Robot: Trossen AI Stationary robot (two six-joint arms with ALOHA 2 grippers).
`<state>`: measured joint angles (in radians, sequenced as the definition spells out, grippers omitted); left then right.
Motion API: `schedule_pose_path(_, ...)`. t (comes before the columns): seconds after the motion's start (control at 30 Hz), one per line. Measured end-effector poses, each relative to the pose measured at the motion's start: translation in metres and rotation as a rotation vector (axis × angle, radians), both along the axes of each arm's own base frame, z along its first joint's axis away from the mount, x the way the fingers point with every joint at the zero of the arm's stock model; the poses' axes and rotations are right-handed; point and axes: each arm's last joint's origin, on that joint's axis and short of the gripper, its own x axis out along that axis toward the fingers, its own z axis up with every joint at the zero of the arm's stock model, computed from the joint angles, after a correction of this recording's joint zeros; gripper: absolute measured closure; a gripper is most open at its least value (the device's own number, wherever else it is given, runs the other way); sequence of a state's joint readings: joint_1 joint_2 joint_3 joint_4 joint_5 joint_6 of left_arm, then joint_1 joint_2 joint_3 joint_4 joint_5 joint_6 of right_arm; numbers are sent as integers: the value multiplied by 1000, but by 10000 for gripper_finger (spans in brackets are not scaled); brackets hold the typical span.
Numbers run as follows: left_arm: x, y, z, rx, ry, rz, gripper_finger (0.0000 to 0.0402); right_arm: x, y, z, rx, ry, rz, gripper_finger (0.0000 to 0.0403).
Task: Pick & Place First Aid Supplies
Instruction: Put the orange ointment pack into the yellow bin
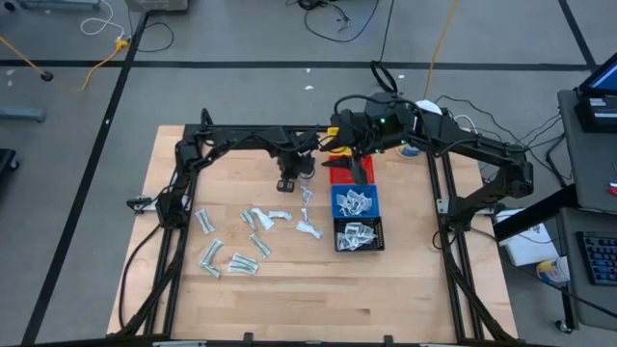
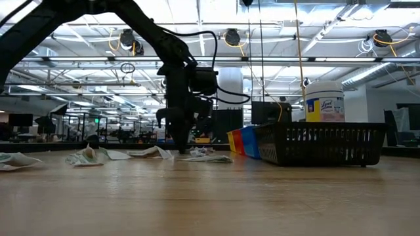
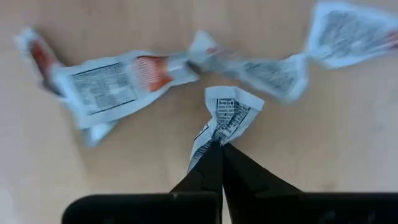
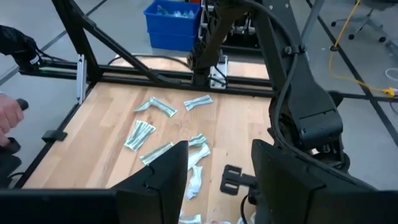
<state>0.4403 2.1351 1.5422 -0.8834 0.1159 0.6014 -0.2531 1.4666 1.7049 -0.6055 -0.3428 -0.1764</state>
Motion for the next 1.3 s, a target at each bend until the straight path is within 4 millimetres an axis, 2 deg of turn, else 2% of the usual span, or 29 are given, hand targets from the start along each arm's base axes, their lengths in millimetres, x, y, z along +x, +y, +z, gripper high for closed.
schedule_pose_path(0.13,-8,4,19,-72,-50,90,400,-1,0,4,-9,-32,-2,232)
schedule_pose_path(0.3,-21,16,73,-110,-255,226,401,-2,0,10,-23,-85,-3,232)
schedule_pose_path(0.5,-24,11,145,-117,-640,248,401,-3,0,13,-54,-108,4,232)
schedule_pose_path(0.7,-37,0,187,-119,-972,277,401,-3,0,16,-57,-133,-2,232)
schedule_pose_path(0.93,-67,-36,192,-150,-1245,317,401,-2,-6,17,-85,-129,-190,232)
schedule_pose_path(1.0,-74,-50,194,-152,-1289,321,401,-3,-7,17,-72,-135,-192,230)
schedule_pose_path(1.2,-75,-83,207,-143,-1359,278,401,-1,-6,19,-52,-159,-172,198)
schedule_pose_path(1.3,-73,-93,212,-149,-1400,269,401,1,-7,16,-39,-163,-173,179)
